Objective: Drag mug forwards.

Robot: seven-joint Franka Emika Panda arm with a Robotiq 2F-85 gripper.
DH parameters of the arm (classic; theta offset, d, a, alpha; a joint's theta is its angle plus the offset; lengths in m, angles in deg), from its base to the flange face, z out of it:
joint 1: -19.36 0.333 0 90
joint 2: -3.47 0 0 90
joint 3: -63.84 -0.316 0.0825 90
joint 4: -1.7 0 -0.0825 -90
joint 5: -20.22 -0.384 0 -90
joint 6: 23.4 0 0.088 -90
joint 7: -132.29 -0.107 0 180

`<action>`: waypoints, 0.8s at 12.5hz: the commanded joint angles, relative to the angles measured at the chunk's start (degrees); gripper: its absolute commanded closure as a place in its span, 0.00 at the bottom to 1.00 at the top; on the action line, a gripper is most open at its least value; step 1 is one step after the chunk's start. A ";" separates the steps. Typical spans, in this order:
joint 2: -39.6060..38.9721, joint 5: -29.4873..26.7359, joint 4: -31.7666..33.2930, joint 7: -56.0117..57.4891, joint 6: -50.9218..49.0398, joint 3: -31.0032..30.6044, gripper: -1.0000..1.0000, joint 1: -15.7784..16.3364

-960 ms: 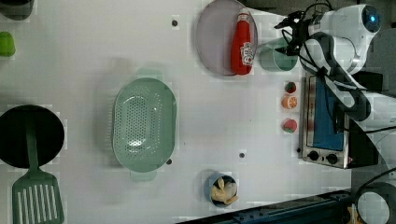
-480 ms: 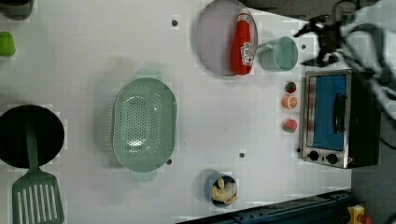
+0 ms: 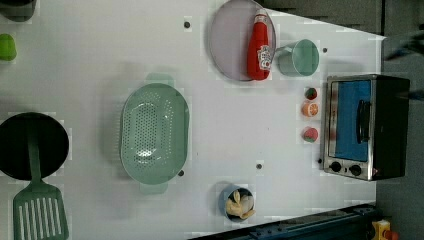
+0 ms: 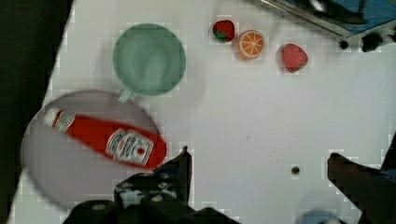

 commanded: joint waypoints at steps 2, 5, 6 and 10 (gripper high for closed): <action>8.48 0.91 9.34 5.83 -1.15 0.99 0.00 -0.63; 17.58 0.91 19.33 5.87 0.91 0.01 0.00 -0.57; 20.53 0.91 22.73 5.80 2.29 -0.15 0.00 -0.57; 29.97 0.92 33.61 5.76 5.36 -0.99 0.00 -0.49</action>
